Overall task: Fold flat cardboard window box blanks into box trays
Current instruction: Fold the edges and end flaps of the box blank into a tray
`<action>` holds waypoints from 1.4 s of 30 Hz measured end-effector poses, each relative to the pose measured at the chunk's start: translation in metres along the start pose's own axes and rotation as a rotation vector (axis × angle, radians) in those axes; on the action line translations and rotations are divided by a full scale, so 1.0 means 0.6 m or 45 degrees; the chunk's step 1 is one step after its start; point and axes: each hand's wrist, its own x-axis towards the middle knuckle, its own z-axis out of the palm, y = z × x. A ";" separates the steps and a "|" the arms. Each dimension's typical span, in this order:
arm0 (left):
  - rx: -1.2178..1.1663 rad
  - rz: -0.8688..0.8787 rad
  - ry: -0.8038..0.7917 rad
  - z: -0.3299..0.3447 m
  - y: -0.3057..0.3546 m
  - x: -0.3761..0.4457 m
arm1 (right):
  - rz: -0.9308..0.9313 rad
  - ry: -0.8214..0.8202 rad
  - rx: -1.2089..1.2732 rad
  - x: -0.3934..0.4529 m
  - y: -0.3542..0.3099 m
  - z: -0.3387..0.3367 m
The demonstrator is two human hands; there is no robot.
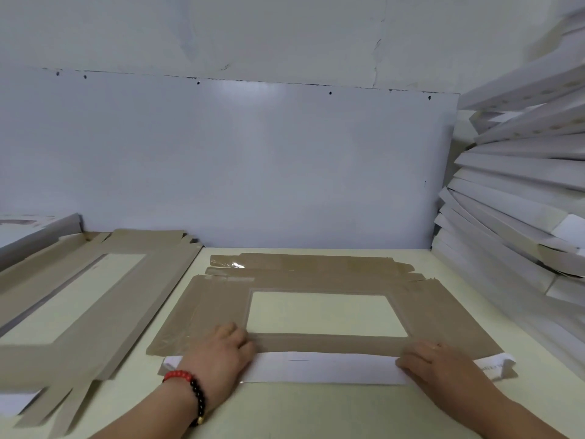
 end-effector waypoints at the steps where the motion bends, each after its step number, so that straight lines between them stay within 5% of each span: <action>1: -0.038 0.028 -0.027 -0.002 0.008 -0.003 | -0.030 -0.045 0.032 -0.001 -0.002 -0.004; 4: -0.256 -0.019 -0.243 0.004 0.019 -0.007 | -0.005 -0.174 0.107 -0.005 -0.004 -0.013; 12: -0.134 0.000 -0.327 0.002 0.010 0.021 | -0.138 -0.257 -0.226 0.028 -0.046 -0.042; 18: -0.383 -0.258 -0.361 -0.007 0.011 0.032 | 0.174 -0.309 0.072 0.042 -0.037 -0.001; 22: -0.176 -0.352 -0.390 0.003 0.050 0.058 | 0.196 -0.263 0.096 0.082 -0.078 0.017; 27: -0.188 -0.282 -0.503 0.033 0.104 0.103 | 0.134 -0.097 0.202 0.138 -0.192 0.017; 29: -0.154 -0.232 -0.573 0.042 0.106 0.108 | 0.160 -0.290 0.342 0.152 -0.211 0.028; 32: -0.138 -0.239 -0.606 0.058 0.097 0.100 | 0.154 -0.534 0.283 0.151 -0.201 0.044; 42: -0.199 -0.379 -0.661 0.066 0.001 0.043 | 0.435 -0.666 0.210 0.080 -0.034 0.067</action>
